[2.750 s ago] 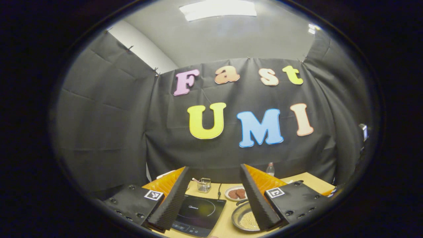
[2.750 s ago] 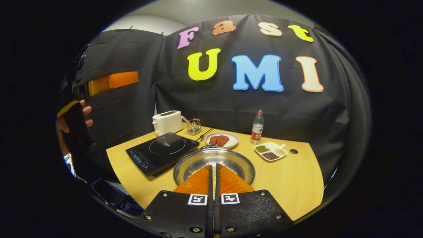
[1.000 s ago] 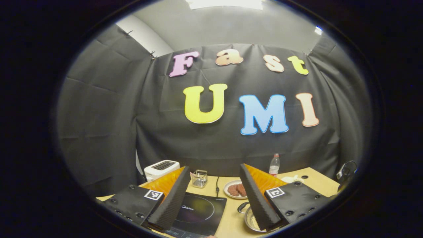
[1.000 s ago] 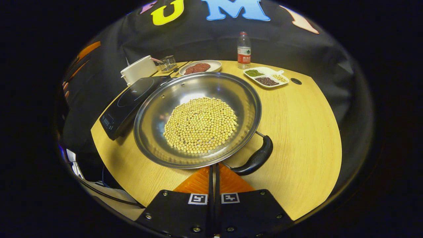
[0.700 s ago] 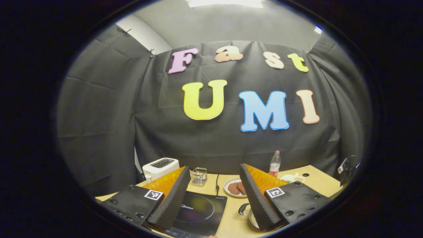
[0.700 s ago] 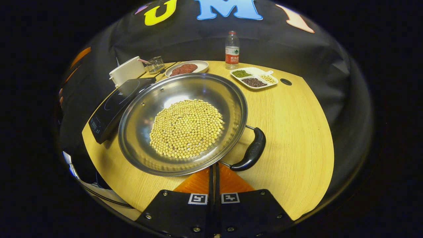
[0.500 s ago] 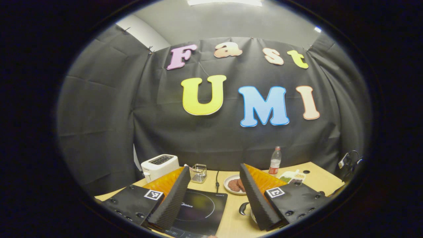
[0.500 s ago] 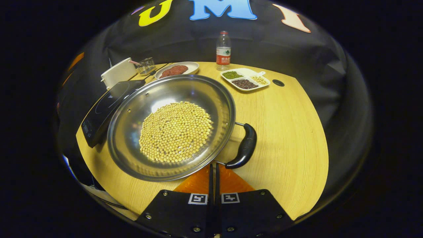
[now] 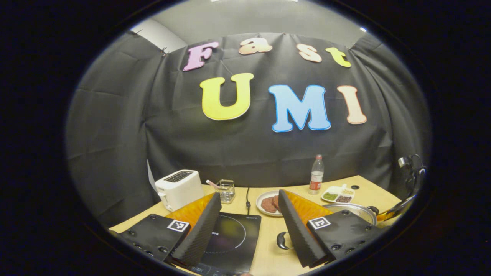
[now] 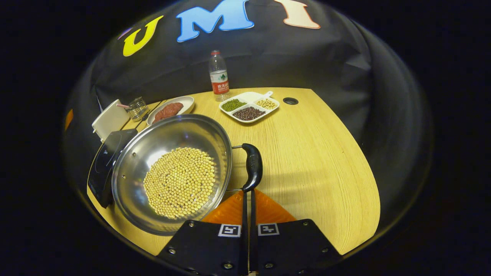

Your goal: First push the handle of the pot to place it horizontally, then grasp the pot with both hands and set it on the induction cooktop.

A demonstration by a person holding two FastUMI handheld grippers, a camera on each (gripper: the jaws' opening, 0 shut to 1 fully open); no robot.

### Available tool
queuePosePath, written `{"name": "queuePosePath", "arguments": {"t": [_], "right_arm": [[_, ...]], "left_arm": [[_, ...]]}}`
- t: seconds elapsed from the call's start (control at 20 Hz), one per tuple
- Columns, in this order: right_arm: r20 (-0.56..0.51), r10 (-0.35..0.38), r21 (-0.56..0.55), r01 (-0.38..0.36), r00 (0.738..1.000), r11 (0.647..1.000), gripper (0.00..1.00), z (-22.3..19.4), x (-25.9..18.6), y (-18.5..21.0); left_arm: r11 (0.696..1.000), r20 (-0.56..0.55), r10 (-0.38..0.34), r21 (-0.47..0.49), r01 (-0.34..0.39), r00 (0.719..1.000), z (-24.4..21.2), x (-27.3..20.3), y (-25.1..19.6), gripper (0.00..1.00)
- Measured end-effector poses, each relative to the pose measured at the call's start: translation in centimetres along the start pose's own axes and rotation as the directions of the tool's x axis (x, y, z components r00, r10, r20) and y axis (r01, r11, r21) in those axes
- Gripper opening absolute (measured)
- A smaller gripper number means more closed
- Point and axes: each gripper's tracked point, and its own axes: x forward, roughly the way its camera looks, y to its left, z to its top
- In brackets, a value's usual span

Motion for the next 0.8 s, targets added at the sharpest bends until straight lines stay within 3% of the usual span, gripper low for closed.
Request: {"name": "queuePosePath", "arguments": {"t": [0.05,0.1,0.2,0.25,0.5,0.55,0.65,0.8], "right_arm": [[0.048,0.0,0.009,0.0,0.999,1.0,0.08,1.1,-1.0,-0.1],[0.098,-0.032,0.009,0.031,0.995,0.999,0.35,2.0,-1.1,-0.8],[0.181,-0.029,0.036,0.023,0.983,0.999,0.87,4.0,-2.8,-0.8],[0.203,-0.025,0.05,0.015,0.979,0.999,1.0,4.6,-3.3,-0.8],[0.216,-0.034,0.052,0.024,0.976,0.998,1.0,5.2,-2.8,-0.3],[0.213,-0.032,0.049,0.022,0.976,0.999,0.94,5.2,-2.8,0.0],[0.208,-0.029,0.034,0.023,0.978,0.999,1.0,5.0,-2.5,0.4],[0.19,-0.027,0.017,0.024,0.981,1.0,1.0,4.6,-2.1,0.8]], "left_arm": [[1.0,-0.008,-0.014,0.003,0.014,1.0,-0.2,0.1,-0.5,0.97],[1.0,-0.015,-0.026,0.003,0.026,1.0,-0.7,0.3,-0.9,0.97],[0.999,-0.033,-0.052,-0.01,0.052,0.998,-1.5,0.6,-1.7,0.97],[0.998,-0.047,-0.068,-0.022,0.067,0.997,-2.0,0.8,-2.2,0.97],[0.992,-0.16,-0.126,-0.039,0.122,0.979,-6.2,2.6,-4.8,0.97],[0.99,-0.188,-0.14,-0.036,0.135,0.972,-7.2,2.9,-5.3,1.0],[0.986,-0.236,-0.168,-0.042,0.163,0.957,-9.3,3.2,-6.4,0.98],[0.978,-0.292,-0.207,-0.055,0.199,0.934,-11.6,3.6,-7.9,0.98]]}}
